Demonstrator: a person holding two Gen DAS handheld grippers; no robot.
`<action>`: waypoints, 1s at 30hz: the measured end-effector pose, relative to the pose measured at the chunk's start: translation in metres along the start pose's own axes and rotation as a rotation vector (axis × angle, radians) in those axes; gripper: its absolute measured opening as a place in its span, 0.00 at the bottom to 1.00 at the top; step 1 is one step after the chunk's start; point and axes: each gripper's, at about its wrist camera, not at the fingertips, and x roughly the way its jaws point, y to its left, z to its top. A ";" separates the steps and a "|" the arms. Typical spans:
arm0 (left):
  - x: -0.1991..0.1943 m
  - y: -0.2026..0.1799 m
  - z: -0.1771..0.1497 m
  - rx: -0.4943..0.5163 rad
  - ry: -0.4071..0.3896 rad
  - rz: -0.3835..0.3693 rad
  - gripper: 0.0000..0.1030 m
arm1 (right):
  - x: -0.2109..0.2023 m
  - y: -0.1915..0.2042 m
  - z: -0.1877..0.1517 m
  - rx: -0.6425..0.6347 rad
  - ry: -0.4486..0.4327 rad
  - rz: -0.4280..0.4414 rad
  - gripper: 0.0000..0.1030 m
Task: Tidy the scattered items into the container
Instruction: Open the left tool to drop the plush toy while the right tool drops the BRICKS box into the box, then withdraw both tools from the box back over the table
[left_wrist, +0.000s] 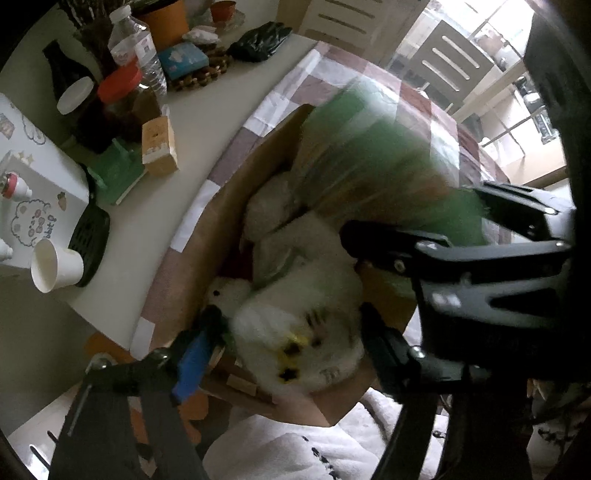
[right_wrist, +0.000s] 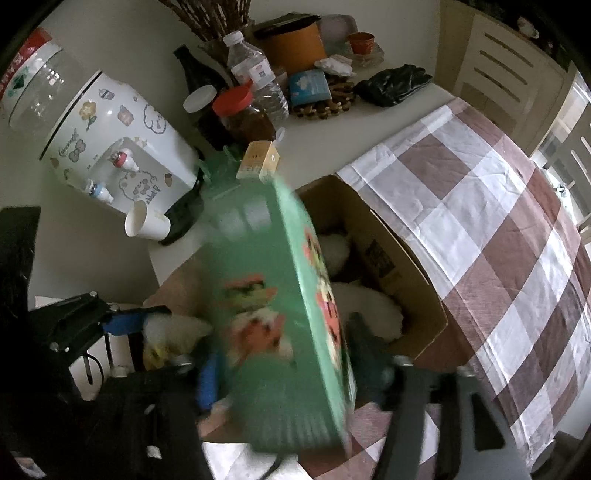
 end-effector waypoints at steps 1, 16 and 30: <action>0.001 0.000 0.000 -0.002 0.006 0.005 0.79 | -0.003 -0.001 0.001 0.006 -0.012 -0.010 0.75; -0.008 -0.008 -0.005 0.042 0.030 0.030 0.89 | -0.059 -0.028 -0.034 0.219 -0.103 -0.133 0.77; -0.014 -0.022 -0.017 0.140 0.045 0.063 0.89 | -0.053 -0.036 -0.111 0.475 -0.035 -0.241 0.77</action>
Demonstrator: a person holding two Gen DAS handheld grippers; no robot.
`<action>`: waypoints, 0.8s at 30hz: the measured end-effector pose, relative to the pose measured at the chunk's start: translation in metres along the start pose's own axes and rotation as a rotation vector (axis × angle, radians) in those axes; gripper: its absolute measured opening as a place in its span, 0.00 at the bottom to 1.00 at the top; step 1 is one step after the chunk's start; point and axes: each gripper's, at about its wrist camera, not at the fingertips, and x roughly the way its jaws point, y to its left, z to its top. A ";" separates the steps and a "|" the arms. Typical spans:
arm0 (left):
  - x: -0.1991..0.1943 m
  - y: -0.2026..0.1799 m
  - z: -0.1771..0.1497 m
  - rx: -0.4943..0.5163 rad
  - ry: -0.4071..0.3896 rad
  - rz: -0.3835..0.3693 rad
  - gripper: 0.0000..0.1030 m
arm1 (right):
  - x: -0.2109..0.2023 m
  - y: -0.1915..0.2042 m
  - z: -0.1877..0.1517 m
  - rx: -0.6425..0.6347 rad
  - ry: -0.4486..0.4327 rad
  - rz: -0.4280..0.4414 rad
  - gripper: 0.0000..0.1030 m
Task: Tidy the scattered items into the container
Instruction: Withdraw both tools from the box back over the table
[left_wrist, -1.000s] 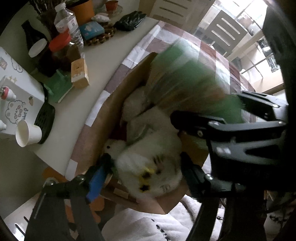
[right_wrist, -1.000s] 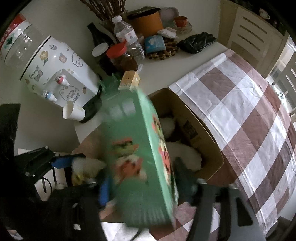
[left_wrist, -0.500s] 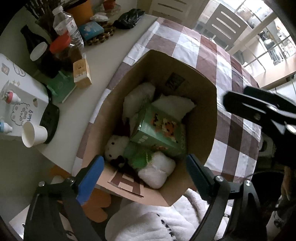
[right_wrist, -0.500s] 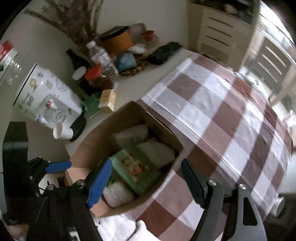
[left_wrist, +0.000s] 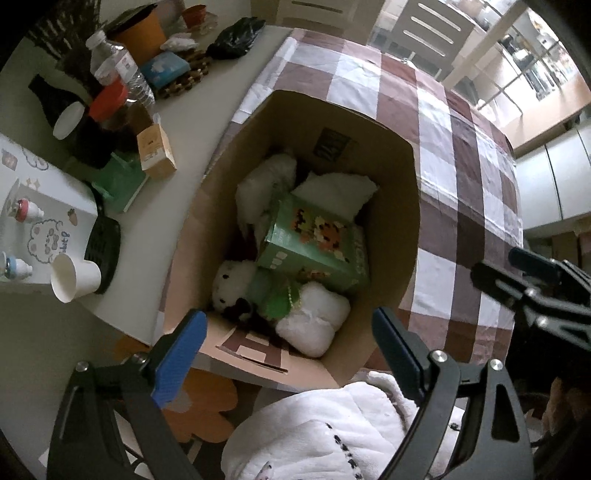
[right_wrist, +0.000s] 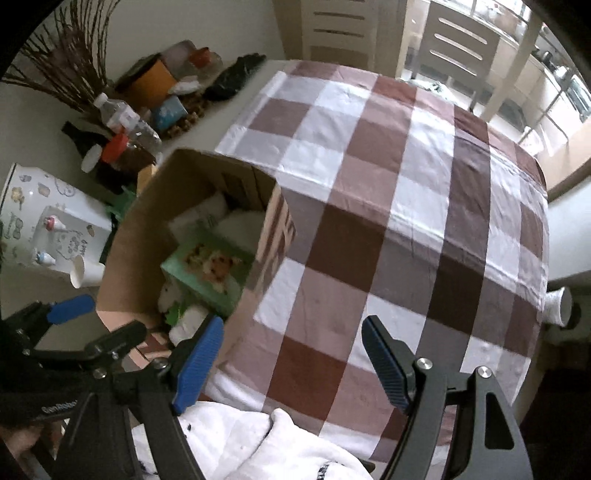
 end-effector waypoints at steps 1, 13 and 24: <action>0.000 -0.001 -0.001 0.005 0.002 -0.001 0.90 | 0.000 0.001 -0.003 0.002 0.002 -0.004 0.77; 0.004 -0.010 -0.008 0.080 0.006 0.073 0.98 | 0.000 0.010 -0.027 0.016 0.021 -0.043 0.77; 0.010 -0.003 -0.012 0.081 0.041 0.109 0.98 | 0.006 0.020 -0.031 0.012 0.044 -0.051 0.77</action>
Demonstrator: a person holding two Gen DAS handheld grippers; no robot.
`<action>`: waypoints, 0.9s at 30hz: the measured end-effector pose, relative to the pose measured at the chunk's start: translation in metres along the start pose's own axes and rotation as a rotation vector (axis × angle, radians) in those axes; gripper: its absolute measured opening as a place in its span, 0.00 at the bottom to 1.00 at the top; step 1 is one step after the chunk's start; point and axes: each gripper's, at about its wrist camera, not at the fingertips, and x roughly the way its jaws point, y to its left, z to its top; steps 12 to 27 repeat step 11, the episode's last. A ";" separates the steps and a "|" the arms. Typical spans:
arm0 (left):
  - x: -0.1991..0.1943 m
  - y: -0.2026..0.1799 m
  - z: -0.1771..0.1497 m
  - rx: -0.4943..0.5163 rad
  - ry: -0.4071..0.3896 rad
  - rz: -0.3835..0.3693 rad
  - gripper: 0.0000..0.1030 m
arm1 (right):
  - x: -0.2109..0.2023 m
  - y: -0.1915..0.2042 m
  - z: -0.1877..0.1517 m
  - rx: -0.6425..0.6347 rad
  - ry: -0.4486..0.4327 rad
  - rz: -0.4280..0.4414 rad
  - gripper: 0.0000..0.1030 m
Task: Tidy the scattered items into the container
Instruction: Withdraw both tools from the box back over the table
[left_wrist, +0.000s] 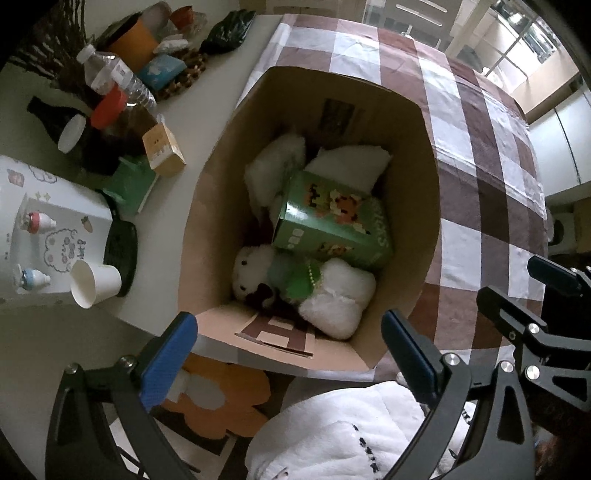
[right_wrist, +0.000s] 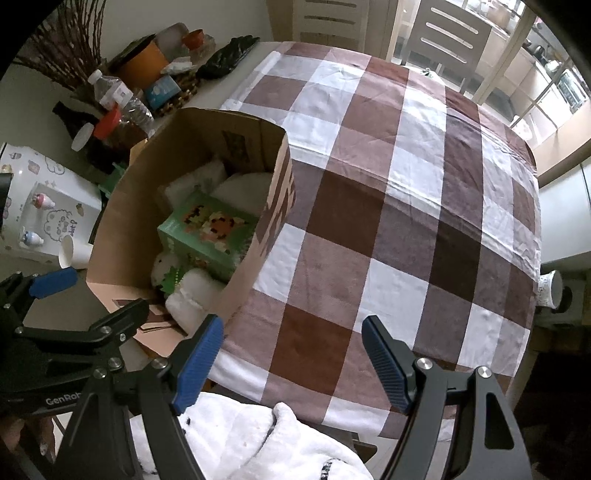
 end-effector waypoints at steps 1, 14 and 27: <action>0.000 0.000 0.000 0.003 -0.004 0.000 0.98 | 0.000 0.001 0.000 -0.001 0.001 0.001 0.77; 0.000 0.004 0.005 0.002 -0.004 0.017 0.98 | 0.001 0.006 0.003 -0.013 0.001 0.007 0.77; 0.000 0.004 0.005 0.002 -0.004 0.017 0.98 | 0.001 0.006 0.003 -0.013 0.001 0.007 0.77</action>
